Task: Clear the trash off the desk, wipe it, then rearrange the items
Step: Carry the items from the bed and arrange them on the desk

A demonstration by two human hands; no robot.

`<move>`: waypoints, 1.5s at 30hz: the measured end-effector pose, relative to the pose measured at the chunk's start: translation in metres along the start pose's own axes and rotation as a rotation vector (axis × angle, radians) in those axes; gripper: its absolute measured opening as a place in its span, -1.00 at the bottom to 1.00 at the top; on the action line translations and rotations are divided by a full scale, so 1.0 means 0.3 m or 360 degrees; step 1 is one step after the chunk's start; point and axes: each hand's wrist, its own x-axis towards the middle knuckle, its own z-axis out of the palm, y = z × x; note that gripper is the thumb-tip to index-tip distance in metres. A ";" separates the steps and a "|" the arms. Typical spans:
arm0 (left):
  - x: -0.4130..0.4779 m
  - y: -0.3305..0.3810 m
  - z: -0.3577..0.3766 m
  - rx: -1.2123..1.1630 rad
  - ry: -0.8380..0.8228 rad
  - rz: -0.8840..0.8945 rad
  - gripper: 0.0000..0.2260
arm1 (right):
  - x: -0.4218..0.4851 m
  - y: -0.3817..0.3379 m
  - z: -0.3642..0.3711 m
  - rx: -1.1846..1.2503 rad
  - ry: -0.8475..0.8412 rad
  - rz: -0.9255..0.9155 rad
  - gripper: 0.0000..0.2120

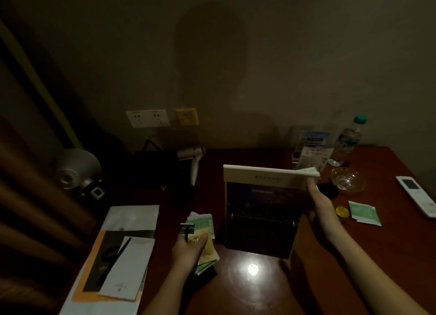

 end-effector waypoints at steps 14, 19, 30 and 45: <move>0.077 0.129 -0.004 -0.0035 0.0017 0.0110 -0.59 | 0.136 -0.063 0.106 0.0359 0.0241 0.0111 -0.67; 0.124 0.157 -0.001 -0.0052 0.0027 0.0102 -0.56 | 0.271 -0.084 0.150 0.0372 0.0163 0.0144 -0.40; 0.312 0.351 0.064 -0.0152 -0.0032 0.0179 -0.46 | 0.599 -0.150 0.239 0.0299 0.0211 0.0159 -0.36; 0.357 0.361 0.111 -0.0104 -0.0050 0.0158 -0.45 | 0.745 -0.046 0.113 0.0035 0.0127 0.0253 -0.12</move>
